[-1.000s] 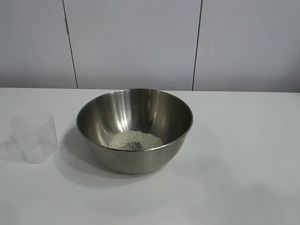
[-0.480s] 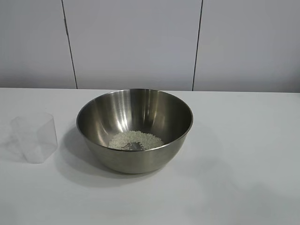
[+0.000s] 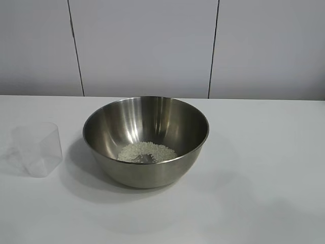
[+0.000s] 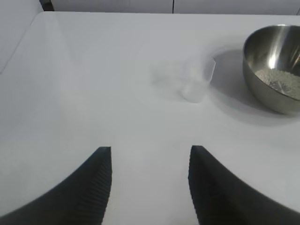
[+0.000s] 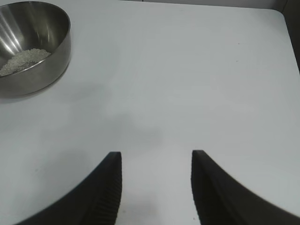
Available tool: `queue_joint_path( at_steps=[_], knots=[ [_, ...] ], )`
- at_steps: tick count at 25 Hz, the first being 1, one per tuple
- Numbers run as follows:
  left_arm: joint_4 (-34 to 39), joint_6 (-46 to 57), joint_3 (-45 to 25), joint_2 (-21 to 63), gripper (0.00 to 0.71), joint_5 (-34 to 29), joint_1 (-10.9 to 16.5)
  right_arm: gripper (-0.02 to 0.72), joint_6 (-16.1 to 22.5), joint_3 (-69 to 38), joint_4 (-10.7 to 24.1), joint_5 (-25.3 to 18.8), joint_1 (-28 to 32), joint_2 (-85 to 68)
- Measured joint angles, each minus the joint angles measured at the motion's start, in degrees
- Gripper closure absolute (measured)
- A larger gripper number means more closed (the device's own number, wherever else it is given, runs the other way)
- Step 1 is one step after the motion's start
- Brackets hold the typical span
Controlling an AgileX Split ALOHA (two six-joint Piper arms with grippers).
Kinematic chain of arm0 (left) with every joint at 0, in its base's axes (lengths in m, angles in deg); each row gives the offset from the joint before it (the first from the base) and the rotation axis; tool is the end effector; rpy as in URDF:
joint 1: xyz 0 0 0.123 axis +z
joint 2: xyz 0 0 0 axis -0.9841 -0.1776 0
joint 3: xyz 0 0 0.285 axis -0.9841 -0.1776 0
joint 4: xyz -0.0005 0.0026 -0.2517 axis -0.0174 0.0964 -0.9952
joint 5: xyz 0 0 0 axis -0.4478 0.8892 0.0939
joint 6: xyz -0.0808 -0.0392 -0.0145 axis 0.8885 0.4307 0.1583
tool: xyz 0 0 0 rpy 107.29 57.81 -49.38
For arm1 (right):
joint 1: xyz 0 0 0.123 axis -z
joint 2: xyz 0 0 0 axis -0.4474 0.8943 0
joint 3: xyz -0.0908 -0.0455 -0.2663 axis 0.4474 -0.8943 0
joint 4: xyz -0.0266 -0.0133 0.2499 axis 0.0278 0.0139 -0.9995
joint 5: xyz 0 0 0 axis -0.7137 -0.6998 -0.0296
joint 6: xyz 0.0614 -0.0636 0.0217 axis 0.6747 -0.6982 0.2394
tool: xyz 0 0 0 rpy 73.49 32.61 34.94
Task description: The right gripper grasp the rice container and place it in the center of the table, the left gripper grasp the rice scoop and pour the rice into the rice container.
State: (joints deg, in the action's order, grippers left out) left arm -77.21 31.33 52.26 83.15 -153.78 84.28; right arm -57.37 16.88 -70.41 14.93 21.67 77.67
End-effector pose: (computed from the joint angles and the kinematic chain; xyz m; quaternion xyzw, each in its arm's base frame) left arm -0.0265 -0.0076 0.2868 0.0106 0.8722 0.0099 0.4889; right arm 0.0001 -0.0025 0.2667 -0.0583 0.8673 -0.0062 0.4943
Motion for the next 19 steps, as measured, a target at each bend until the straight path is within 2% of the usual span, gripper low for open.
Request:
queue_joint_path(
  at_steps=[7, 19],
  knots=[
    [-0.1, -1.0, -5.7, 0.0, 0.338, 5.6, 0.0, 0.39, 0.0, 0.0, 0.0, 0.0, 0.0, 0.0],
    [-0.1, -1.0, -6.0, 0.0, 0.338, 6.2, -0.9, 0.39, 0.0, 0.0, 0.0, 0.0, 0.0, 0.0]
  ],
)
